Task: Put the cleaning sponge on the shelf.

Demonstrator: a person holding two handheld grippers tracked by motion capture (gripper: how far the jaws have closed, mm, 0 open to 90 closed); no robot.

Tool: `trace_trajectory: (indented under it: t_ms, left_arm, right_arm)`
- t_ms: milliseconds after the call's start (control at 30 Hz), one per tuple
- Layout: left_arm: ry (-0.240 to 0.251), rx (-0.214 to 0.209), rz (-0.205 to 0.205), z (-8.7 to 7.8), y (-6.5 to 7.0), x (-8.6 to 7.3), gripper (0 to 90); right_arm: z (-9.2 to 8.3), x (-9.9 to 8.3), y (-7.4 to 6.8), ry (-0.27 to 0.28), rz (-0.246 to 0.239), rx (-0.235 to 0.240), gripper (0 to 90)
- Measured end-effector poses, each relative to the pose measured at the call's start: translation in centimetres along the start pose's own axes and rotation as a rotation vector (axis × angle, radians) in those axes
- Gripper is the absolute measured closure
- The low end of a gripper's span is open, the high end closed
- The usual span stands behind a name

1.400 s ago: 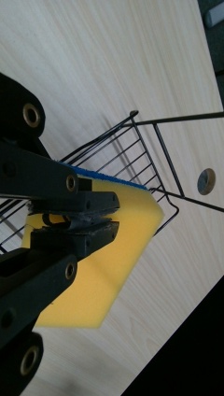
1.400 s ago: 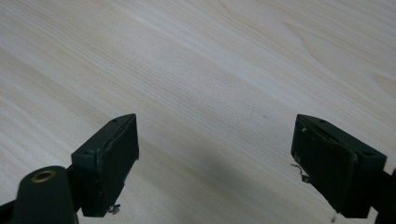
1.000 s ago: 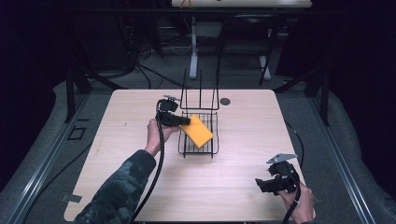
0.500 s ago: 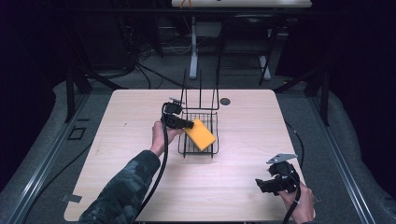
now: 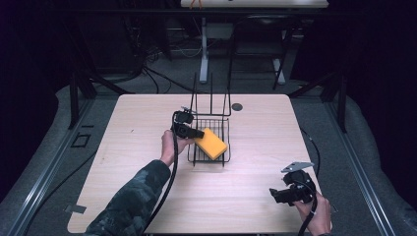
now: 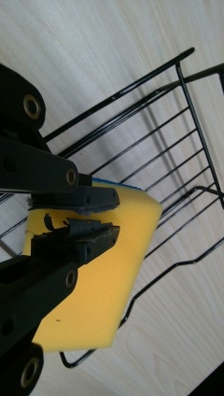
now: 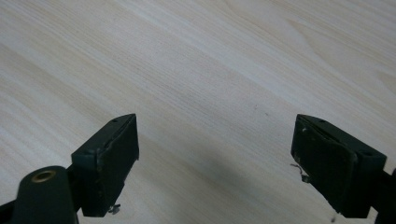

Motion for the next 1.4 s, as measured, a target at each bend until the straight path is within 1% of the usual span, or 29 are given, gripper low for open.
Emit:
trace_trajectory:
  t_ms: [33,133,233,300,333,367,433,533,667,767,900,933,967,1000,1033,1067,1100,1167,1200,1233,1267,1400]
  left_arm:
    - [-0.004,-0.001,-0.002,0.0,-0.1,-0.1,79.4]
    - [0.005,-0.002,-0.009,0.1,-0.2,-0.1,77.3]
    - [0.007,-0.001,-0.007,-0.1,-0.1,-0.2,71.9]
    - [0.012,-0.009,-0.001,-0.3,0.0,-0.2,64.3]
    - [0.015,-0.013,0.005,-0.5,0.1,-0.2,62.1]
    - [0.019,-0.005,0.011,-0.6,0.2,-0.2,58.7]
    - [0.02,-0.004,0.015,-0.8,0.5,-0.1,47.3]
    - [0.029,0.001,0.031,-1.5,0.7,0.0,36.4]
    - [0.033,0.009,0.048,-2.6,0.8,-0.1,27.4]
    - [0.036,0.022,0.063,-3.4,0.7,-0.2,23.1]
    - [0.047,0.032,0.071,-4.9,0.7,-0.5,18.9]
    - [0.043,0.036,0.082,-5.3,0.7,-0.6,18.1]
    - [0.057,0.047,0.084,-5.6,0.8,-0.6,17.3]
    - [0.059,0.044,0.085,-6.0,0.9,-0.8,16.6]
    - [0.06,0.053,0.093,-6.4,0.9,-0.9,15.9]
    - [0.059,0.052,0.099,-6.8,1.0,-1.1,15.5]
    - [0.064,0.053,0.098,-7.2,1.0,-1.2,15.3]
    - [0.062,0.073,0.121,-8.0,1.1,-1.6,15.0]
    - [0.062,0.073,0.121,-8.0,1.1,-1.6,14.5]
    - [0.06,0.081,0.131,-8.7,1.1,-2.1,14.6]
    - [0.057,0.089,0.138,-9.1,1.1,-2.3,14.5]
    - [0.057,0.106,0.144,-10.6,0.9,-3.3,13.2]
  right_arm:
    - [0.0,0.0,0.0,0.001,0.0,0.0,14.7]
    - [0.1,0.0,-0.1,0.003,0.003,0.0,14.7]
    - [0.0,0.0,-0.1,0.001,-0.001,-0.002,14.6]
    - [0.0,0.0,-0.1,0.005,0.001,-0.003,14.6]
    - [0.0,0.0,0.0,0.006,0.002,-0.004,14.6]
    - [0.0,0.0,0.0,0.007,0.004,-0.003,14.6]
    - [0.0,0.0,0.0,0.008,0.003,-0.005,14.6]
    - [-0.1,0.1,0.0,0.01,0.004,-0.005,14.6]
    - [-0.1,0.0,0.0,0.008,0.003,-0.006,14.6]
    - [-0.1,0.0,0.0,0.008,0.004,-0.007,14.6]
    - [-0.1,0.0,0.0,0.007,0.0,-0.011,14.6]
    - [-0.2,0.0,0.1,0.001,-0.002,-0.009,14.6]
    - [-0.2,0.0,0.1,0.003,-0.001,-0.012,14.6]
    - [-0.2,0.0,0.1,0.005,-0.006,-0.014,14.6]
    - [-0.1,0.0,0.1,0.007,-0.006,-0.016,14.6]
    - [-0.1,0.0,0.1,0.008,-0.007,-0.017,14.6]
    - [-0.1,0.0,0.1,0.008,-0.006,-0.016,14.6]
    - [-0.1,0.0,0.0,0.008,-0.002,-0.014,14.6]
    - [-0.2,0.0,0.1,0.008,-0.008,-0.018,14.5]
    - [-0.2,0.0,0.0,0.007,-0.005,-0.017,14.5]
    - [-0.2,0.0,0.0,0.008,-0.002,-0.014,14.6]
    - [-0.2,0.0,0.1,0.009,-0.008,-0.019,14.6]
Point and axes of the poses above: each handheld gripper's, and its own axes: z roughly forward along the jaws, x roughly out of its top, y roughly to its right, the point moved 7 cm from there along z, roughly forward along the jaws, and after that the axes turned 7 degrees about -x, right-handed, at the moved point
